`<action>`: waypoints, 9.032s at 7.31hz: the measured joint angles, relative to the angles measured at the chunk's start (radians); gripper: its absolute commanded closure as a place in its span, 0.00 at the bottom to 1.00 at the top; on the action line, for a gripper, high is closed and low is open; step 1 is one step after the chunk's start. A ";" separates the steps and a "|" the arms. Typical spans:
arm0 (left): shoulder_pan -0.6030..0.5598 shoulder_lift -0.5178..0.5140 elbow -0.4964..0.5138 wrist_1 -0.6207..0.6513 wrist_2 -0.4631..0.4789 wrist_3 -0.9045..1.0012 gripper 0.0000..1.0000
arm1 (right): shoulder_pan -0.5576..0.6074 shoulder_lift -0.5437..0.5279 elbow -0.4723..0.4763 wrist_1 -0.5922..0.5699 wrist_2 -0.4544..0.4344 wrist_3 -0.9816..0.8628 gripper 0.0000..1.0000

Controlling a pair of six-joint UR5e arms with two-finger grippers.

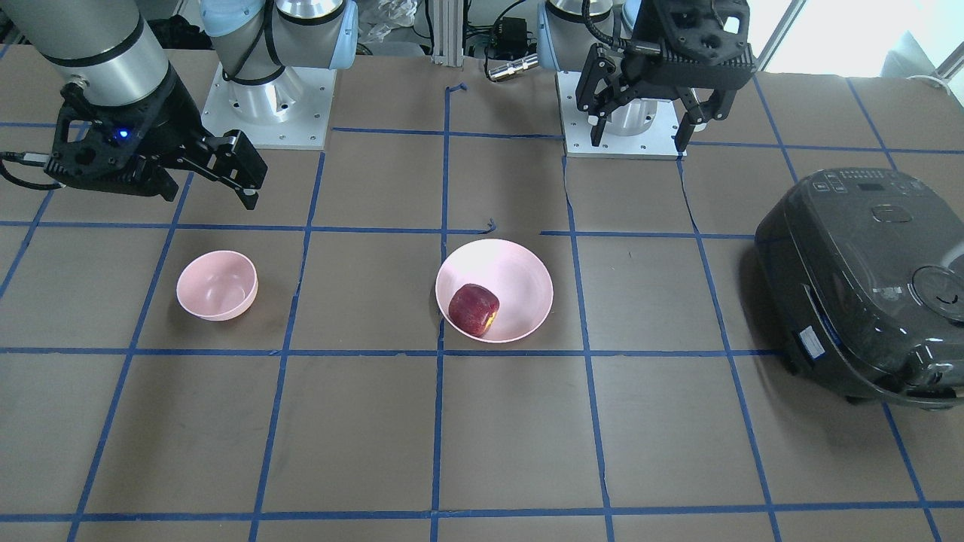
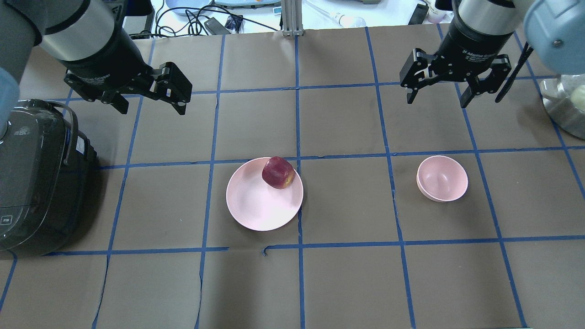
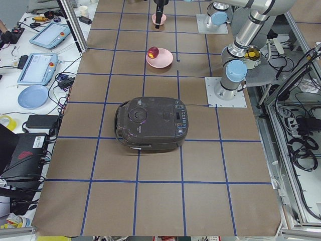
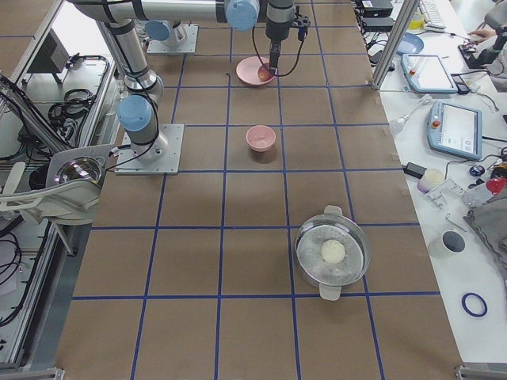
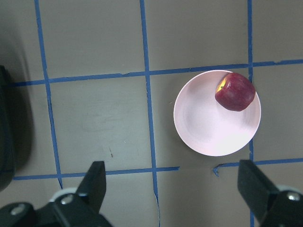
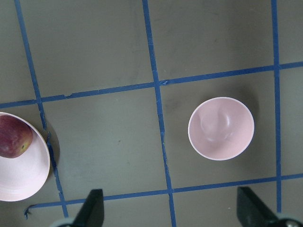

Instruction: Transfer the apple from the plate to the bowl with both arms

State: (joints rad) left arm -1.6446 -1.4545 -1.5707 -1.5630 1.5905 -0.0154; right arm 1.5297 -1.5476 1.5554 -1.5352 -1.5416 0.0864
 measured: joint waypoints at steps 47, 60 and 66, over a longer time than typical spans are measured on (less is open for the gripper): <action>-0.309 -0.496 -0.222 0.567 0.032 0.176 0.00 | -0.294 0.175 0.356 -0.349 0.103 -0.362 1.00; -0.211 -0.371 -0.128 0.418 0.036 -0.095 0.93 | 0.070 0.264 0.370 -0.442 0.170 0.083 0.69; -0.302 -0.401 -0.093 0.389 0.008 -0.508 0.94 | 0.047 0.156 0.334 -0.445 0.069 0.122 0.00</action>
State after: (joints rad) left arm -1.9462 -1.8557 -1.6634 -1.1738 1.5981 -0.5231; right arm 1.5769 -1.3916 1.8893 -1.9804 -1.4727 0.2087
